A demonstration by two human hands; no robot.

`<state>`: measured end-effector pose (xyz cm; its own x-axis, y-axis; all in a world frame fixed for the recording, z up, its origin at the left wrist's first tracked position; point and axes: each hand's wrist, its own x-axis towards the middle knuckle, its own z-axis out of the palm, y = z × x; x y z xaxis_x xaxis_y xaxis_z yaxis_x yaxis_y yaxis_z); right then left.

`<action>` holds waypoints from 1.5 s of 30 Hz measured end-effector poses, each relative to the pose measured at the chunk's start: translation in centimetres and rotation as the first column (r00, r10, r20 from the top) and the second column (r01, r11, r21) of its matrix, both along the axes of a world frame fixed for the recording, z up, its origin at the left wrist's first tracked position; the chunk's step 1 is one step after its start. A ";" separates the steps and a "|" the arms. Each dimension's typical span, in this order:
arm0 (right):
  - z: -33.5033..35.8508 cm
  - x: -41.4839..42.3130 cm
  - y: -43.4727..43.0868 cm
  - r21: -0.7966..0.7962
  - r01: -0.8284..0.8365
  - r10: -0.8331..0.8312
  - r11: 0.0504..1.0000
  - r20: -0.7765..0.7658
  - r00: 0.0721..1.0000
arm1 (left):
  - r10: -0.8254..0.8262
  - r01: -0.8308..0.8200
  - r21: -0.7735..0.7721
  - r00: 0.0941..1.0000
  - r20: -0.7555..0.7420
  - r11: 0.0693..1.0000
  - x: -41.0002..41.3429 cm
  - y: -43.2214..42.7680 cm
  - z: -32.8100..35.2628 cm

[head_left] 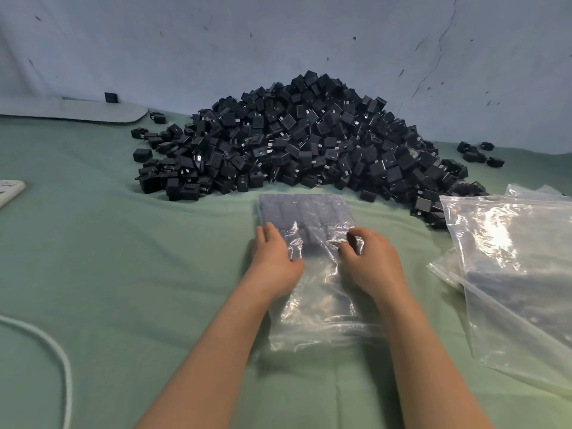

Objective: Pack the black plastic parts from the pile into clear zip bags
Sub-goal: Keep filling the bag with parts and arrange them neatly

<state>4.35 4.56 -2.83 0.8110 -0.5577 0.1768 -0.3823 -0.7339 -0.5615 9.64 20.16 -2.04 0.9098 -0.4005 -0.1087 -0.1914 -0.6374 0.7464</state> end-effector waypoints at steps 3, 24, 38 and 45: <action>0.0 -0.2 0.1 0.008 -0.004 0.004 1.000 0.008 1.000 | 0.009 -0.009 0.004 1.000 -0.016 1.000 -0.1 0.0 0.1; -0.1 -0.4 0.1 0.044 -0.010 0.008 0.999 0.053 0.999 | 0.148 -0.157 -0.198 0.987 -0.058 0.968 -0.1 0.6 1.2; -0.1 -0.6 0.2 0.046 -0.003 0.000 0.999 0.073 0.997 | 0.176 -0.184 -0.313 0.983 -0.053 0.932 0.3 0.7 0.6; -0.1 -0.7 0.2 0.058 -0.010 0.006 0.998 0.069 0.998 | 0.174 -0.170 -0.284 0.985 -0.011 0.944 0.7 0.7 0.1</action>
<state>3.68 4.76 -2.93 0.8027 -0.5621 0.1995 -0.3354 -0.7020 -0.6283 10.34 20.82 -1.91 0.9681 -0.2504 -0.0004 -0.1093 -0.4242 0.8989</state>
